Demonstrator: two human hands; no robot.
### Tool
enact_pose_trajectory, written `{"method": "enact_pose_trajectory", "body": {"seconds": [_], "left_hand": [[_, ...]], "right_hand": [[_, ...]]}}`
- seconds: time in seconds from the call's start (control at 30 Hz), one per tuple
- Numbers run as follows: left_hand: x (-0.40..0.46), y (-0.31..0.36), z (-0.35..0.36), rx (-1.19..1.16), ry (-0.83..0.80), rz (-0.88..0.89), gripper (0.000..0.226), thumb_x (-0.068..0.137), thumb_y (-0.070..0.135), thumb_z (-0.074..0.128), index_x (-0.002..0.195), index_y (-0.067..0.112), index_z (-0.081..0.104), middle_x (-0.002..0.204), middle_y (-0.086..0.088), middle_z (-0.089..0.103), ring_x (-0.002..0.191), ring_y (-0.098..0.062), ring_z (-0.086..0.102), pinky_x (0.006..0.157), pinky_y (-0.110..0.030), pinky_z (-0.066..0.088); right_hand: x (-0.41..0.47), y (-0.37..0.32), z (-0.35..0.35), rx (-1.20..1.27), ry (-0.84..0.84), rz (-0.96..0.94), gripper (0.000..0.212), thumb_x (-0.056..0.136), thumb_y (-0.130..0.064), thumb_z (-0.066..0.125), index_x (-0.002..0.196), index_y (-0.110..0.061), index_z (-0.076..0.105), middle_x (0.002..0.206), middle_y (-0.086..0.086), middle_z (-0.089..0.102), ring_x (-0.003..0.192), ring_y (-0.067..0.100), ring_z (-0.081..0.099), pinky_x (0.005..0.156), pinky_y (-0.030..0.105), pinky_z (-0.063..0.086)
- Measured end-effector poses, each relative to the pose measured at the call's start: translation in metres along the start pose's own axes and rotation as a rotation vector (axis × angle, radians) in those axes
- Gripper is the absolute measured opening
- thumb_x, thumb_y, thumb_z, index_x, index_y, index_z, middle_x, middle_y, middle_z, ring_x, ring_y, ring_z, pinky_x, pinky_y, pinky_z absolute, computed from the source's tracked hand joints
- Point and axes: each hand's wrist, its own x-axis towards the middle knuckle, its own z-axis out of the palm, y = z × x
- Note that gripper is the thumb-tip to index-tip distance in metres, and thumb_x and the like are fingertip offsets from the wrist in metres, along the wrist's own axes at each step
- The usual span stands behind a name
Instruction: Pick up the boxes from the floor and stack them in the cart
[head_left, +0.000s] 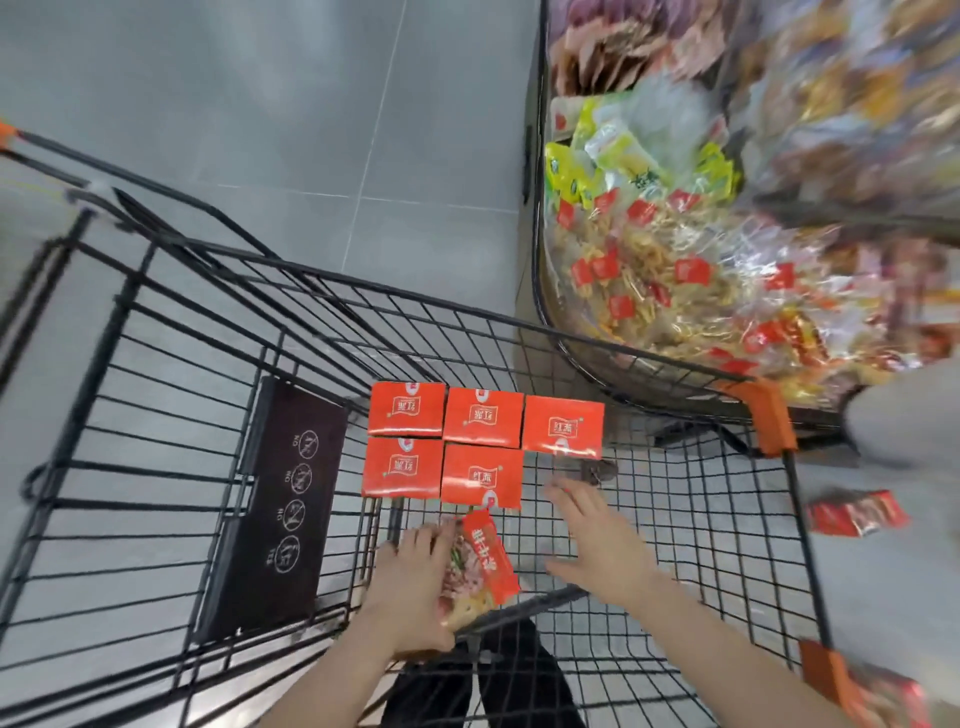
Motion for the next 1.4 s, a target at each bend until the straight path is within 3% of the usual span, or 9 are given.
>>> {"method": "enact_pose_trajectory", "body": {"seconds": [0.17, 0.37, 0.43, 0.53, 0.63, 0.8, 0.97, 1.27, 1.4], "left_hand": [[-0.004, 0.034, -0.051, -0.042, -0.017, 0.125, 0.138, 0.053, 0.063, 0.076, 0.149, 0.02, -0.014, 0.152, -0.01, 0.018, 0.141, -0.029, 0.019, 0.114, -0.05, 0.022], [0.006, 0.062, -0.103, -0.164, 0.028, 0.188, 0.134, 0.044, 0.065, 0.068, 0.15, 0.024, -0.005, 0.146, -0.006, 0.027, 0.132, -0.026, 0.03, 0.106, -0.045, 0.037], [0.011, 0.073, -0.121, -0.256, 0.042, 0.226, 0.13, 0.047, 0.065, 0.069, 0.15, 0.024, 0.0, 0.144, -0.005, 0.029, 0.131, -0.025, 0.032, 0.106, -0.042, 0.038], [0.019, 0.084, -0.152, -0.419, 0.064, 0.272, 0.121, 0.055, 0.063, 0.076, 0.15, 0.022, 0.013, 0.143, -0.001, 0.033, 0.129, -0.018, 0.038, 0.107, -0.032, 0.035], [0.03, 0.086, -0.168, -0.601, -0.082, 0.264, 0.1, 0.069, 0.052, 0.077, 0.147, 0.022, 0.023, 0.141, 0.002, 0.044, 0.117, -0.011, 0.048, 0.097, -0.02, 0.038], [0.038, 0.08, -0.128, -0.788, -0.351, 0.117, 0.086, 0.085, 0.039, 0.065, 0.15, 0.024, 0.012, 0.151, 0.003, 0.033, 0.132, -0.017, 0.04, 0.111, -0.034, 0.031], [0.034, 0.063, -0.1, -0.729, -0.314, 0.079, 0.09, 0.083, 0.061, 0.057, 0.151, 0.024, 0.011, 0.155, 0.003, 0.024, 0.14, -0.019, 0.03, 0.113, -0.037, 0.024], [0.036, 0.062, -0.025, -0.697, -0.252, -0.022, 0.072, 0.091, 0.041, 0.057, 0.149, 0.018, 0.02, 0.154, -0.004, 0.026, 0.14, -0.018, 0.028, 0.114, -0.032, 0.022], [0.053, 0.063, 0.02, -0.695, -0.233, -0.08, 0.073, 0.091, 0.033, 0.059, 0.149, 0.017, 0.019, 0.148, -0.006, 0.035, 0.134, -0.02, 0.035, 0.103, -0.021, 0.027]], "right_hand": [[-0.031, -0.028, -0.001, -0.133, -0.126, -0.101, 0.092, 0.052, -0.074, 0.068, 0.128, -0.026, 0.049, 0.127, -0.008, 0.058, 0.115, 0.013, 0.057, 0.088, 0.031, 0.054], [-0.044, -0.027, -0.034, -0.128, -0.013, 0.048, 0.111, 0.049, -0.062, 0.077, 0.143, -0.025, 0.03, 0.145, 0.002, 0.043, 0.131, 0.022, 0.045, 0.104, 0.041, 0.037], [-0.042, -0.031, -0.05, -0.151, 0.047, 0.118, 0.113, 0.046, -0.059, 0.081, 0.143, -0.025, 0.034, 0.144, 0.004, 0.045, 0.131, 0.025, 0.045, 0.101, 0.041, 0.041], [-0.045, -0.018, -0.064, -0.076, 0.071, 0.259, 0.096, 0.044, -0.051, 0.085, 0.129, -0.028, 0.047, 0.122, -0.006, 0.059, 0.109, 0.017, 0.06, 0.081, 0.028, 0.054], [-0.051, 0.001, -0.06, 0.093, 0.047, 0.342, 0.057, 0.084, -0.023, 0.065, 0.136, -0.033, 0.044, 0.135, -0.013, 0.049, 0.118, 0.012, 0.053, 0.086, 0.025, 0.048], [-0.05, 0.018, -0.046, 0.229, 0.042, 0.556, 0.04, 0.096, -0.029, 0.05, 0.136, -0.033, 0.046, 0.135, -0.011, 0.051, 0.115, 0.013, 0.055, 0.084, 0.024, 0.045], [-0.062, 0.035, -0.034, 0.222, -0.102, 0.628, 0.05, 0.096, -0.035, 0.05, 0.143, -0.034, 0.034, 0.148, -0.007, 0.038, 0.128, 0.015, 0.047, 0.096, 0.032, 0.044], [-0.074, 0.024, 0.026, 0.435, -0.221, 0.713, 0.062, 0.092, -0.042, 0.055, 0.146, -0.029, 0.029, 0.146, -0.005, 0.041, 0.106, 0.007, 0.057, 0.094, 0.031, 0.048], [-0.059, 0.014, 0.07, 0.553, -0.282, 0.729, 0.068, 0.093, -0.043, 0.054, 0.148, -0.023, 0.02, 0.146, 0.005, 0.04, 0.121, 0.022, 0.052, 0.099, 0.036, 0.044]]}}
